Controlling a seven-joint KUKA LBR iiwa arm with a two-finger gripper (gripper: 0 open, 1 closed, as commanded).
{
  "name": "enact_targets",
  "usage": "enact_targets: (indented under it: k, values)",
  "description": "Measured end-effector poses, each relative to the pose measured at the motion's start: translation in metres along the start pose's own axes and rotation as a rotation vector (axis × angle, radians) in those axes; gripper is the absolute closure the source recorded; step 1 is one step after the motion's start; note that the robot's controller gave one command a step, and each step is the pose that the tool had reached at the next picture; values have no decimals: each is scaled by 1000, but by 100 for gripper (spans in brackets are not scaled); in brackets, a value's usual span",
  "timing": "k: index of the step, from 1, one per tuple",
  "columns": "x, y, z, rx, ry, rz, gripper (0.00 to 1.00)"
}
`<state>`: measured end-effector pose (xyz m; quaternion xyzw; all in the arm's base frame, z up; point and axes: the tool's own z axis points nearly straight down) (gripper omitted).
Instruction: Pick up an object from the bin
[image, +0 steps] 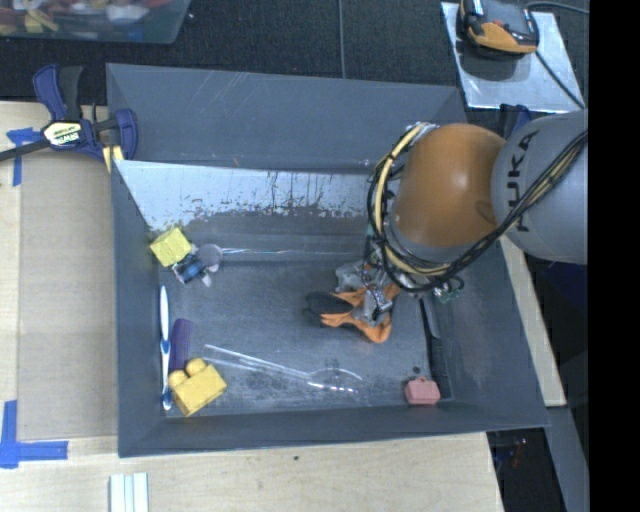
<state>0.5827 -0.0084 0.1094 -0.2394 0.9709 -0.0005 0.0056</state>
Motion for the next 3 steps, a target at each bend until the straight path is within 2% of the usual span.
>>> enact_targets:
  k: [1,3]
  values:
    - [-3,-1,-23,5,-9,1,100]
    - [-3,-2,-45,5,-9,5,100]
